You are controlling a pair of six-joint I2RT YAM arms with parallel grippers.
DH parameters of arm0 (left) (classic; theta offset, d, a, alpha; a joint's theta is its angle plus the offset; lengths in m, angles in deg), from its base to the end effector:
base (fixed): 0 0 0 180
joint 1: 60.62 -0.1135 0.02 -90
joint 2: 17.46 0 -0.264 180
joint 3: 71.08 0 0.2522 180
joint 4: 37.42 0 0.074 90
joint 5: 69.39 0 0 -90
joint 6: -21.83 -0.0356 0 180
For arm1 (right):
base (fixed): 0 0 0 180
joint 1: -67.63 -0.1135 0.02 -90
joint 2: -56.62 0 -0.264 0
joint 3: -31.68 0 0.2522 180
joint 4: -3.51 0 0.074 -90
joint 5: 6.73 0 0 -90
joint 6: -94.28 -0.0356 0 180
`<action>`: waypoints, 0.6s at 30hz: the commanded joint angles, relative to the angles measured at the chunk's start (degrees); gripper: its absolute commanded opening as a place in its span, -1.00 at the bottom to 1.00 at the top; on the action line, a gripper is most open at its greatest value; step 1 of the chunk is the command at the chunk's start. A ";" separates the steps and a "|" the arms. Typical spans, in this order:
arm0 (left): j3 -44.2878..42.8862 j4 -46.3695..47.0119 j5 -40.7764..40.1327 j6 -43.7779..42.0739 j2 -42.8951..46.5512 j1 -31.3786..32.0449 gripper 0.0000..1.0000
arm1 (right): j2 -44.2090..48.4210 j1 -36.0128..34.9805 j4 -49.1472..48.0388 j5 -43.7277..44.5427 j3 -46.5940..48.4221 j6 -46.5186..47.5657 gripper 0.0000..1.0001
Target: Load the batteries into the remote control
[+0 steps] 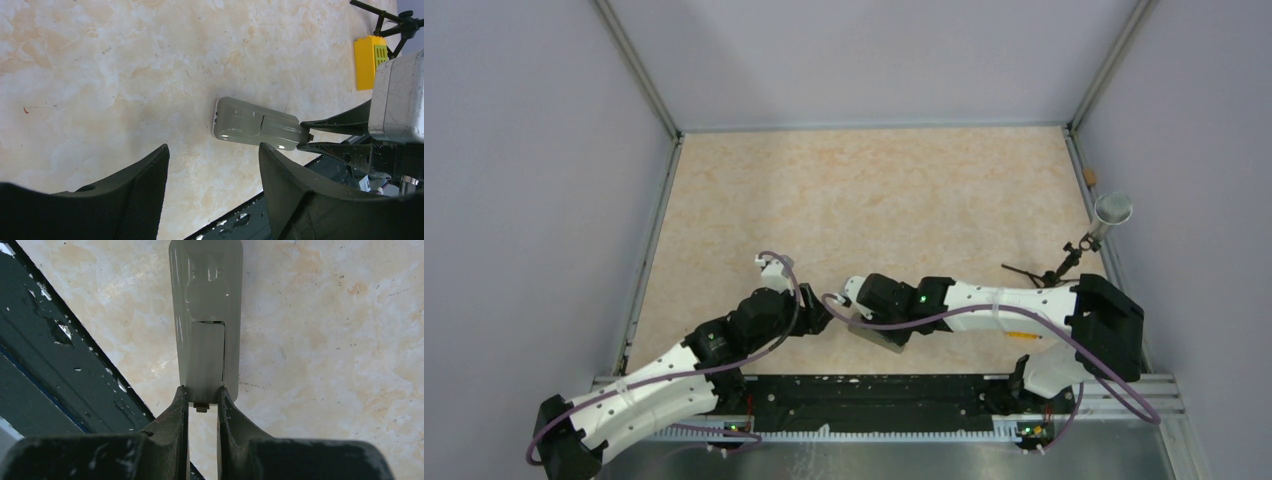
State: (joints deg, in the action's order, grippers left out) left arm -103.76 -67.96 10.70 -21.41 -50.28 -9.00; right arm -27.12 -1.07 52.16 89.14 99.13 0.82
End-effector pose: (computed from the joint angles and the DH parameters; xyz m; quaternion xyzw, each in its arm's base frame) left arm 0.0943 -0.1092 0.2003 -0.0060 0.8668 -0.3241 0.3790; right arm 0.1050 0.2592 0.2061 -0.5162 0.8271 0.0872 0.2045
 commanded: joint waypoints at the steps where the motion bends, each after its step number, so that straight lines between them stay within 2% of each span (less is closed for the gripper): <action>1: 0.63 2.22 0.41 -0.21 -0.43 -0.29 0.34 | 0.22 0.42 -3.93 -1.01 -0.32 1.82 -0.99; 8: 0.63 2.62 0.77 -0.25 -0.90 -0.25 0.34 | 0.61 0.49 -4.74 -1.97 -1.19 4.94 -0.99; 18: 0.37 2.71 0.93 -0.26 -1.36 -0.26 0.34 | 0.21 0.53 -5.39 -2.62 -1.66 4.44 -0.93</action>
State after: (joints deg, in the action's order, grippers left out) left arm -103.47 -67.67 11.18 -21.41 -51.13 -9.00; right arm -27.10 -0.81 50.11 88.09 97.69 4.93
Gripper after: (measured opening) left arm 0.668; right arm 0.129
